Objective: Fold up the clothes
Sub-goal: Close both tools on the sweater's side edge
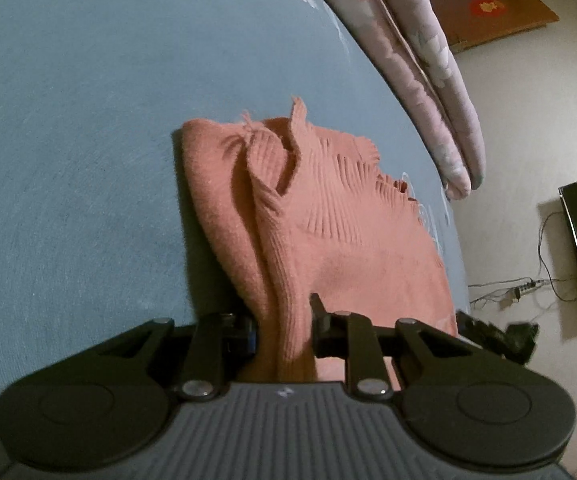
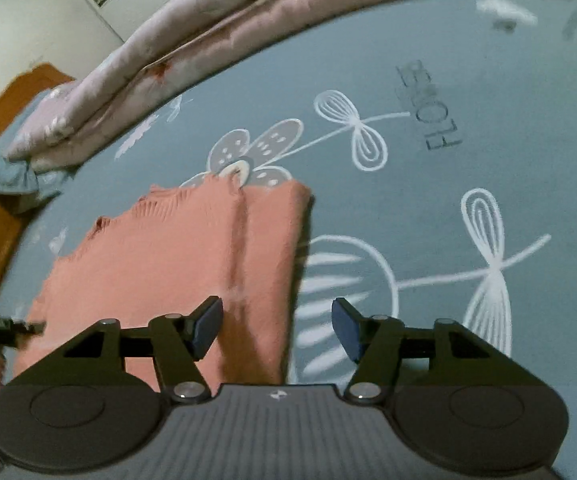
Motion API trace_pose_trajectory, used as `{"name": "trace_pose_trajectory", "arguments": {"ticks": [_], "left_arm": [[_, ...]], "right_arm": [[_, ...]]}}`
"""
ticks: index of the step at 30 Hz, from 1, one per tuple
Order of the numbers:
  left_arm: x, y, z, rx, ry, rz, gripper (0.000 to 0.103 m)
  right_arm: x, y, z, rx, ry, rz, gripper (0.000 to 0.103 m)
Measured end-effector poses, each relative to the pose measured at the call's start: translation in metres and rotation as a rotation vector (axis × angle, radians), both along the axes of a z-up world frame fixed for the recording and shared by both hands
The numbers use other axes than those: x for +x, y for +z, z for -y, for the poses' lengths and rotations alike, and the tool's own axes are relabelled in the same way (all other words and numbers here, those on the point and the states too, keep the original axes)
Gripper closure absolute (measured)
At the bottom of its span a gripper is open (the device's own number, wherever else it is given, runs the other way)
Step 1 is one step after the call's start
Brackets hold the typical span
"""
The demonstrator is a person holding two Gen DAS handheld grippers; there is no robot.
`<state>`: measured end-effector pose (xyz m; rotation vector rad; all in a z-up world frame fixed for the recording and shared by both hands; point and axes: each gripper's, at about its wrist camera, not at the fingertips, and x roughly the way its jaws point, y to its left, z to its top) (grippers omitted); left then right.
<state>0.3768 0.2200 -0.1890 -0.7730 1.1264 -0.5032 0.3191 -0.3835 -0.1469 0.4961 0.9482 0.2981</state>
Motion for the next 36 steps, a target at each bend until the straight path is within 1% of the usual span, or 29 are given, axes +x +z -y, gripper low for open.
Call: {"name": "trace_pose_trajectory", "arguments": {"ticks": [3,5,7,9,11,13,14,16,18,20,21,23,25,26,29,31,36], "left_arm": [[0.003,-0.002,-0.001,-0.009,-0.012,-0.005,0.082],[0.004,-0.003,-0.003,-0.012,-0.018,-0.007,0.082],[0.004,-0.004,-0.004,-0.017,-0.022,-0.01,0.081],[0.005,-0.004,-0.004,-0.019,-0.029,-0.009,0.081],[0.006,0.0,-0.003,-0.005,-0.045,-0.006,0.082],[0.007,0.006,-0.001,0.017,-0.068,-0.003,0.082],[0.007,0.009,0.001,0.027,-0.079,-0.001,0.082],[0.009,0.012,0.002,0.034,-0.098,0.0,0.082],[0.011,0.012,0.002,0.027,-0.106,-0.002,0.082],[0.008,0.01,0.0,0.011,-0.108,0.005,0.082],[0.005,0.006,-0.002,0.011,-0.102,-0.005,0.082],[0.004,0.004,-0.003,0.012,-0.094,-0.015,0.083],[0.005,0.004,-0.001,0.018,-0.09,-0.018,0.083],[0.006,0.006,0.001,0.033,-0.092,-0.019,0.083],[0.009,0.01,0.006,0.062,-0.093,-0.03,0.083],[0.009,0.011,0.007,0.065,-0.091,-0.037,0.083],[0.005,0.008,0.001,0.045,-0.077,-0.037,0.082]], "right_arm": [[0.02,-0.016,0.017,0.183,0.046,-0.007,0.037],[0.032,-0.027,0.017,0.269,0.094,-0.013,0.037],[0.043,-0.033,0.01,0.325,0.138,-0.01,0.037],[0.054,-0.036,-0.001,0.335,0.184,-0.017,0.037],[0.059,-0.031,-0.013,0.292,0.246,-0.024,0.037],[0.063,-0.027,-0.018,0.245,0.294,-0.039,0.042],[0.066,-0.025,-0.019,0.23,0.307,-0.051,0.047],[0.069,-0.022,-0.021,0.204,0.333,-0.058,0.049],[0.073,-0.022,-0.025,0.193,0.353,-0.062,0.049],[0.075,-0.028,-0.025,0.211,0.345,-0.066,0.051],[0.075,-0.03,-0.026,0.207,0.338,-0.064,0.057],[0.072,-0.029,-0.032,0.154,0.32,-0.05,0.067],[0.068,-0.024,-0.041,0.08,0.317,-0.022,0.068],[0.066,-0.021,-0.046,0.043,0.319,-0.011,0.069],[0.068,-0.016,-0.057,-0.032,0.326,-0.013,0.07],[0.07,-0.014,-0.058,-0.055,0.331,-0.018,0.07],[0.068,-0.013,-0.054,-0.057,0.318,-0.022,0.069]]}}
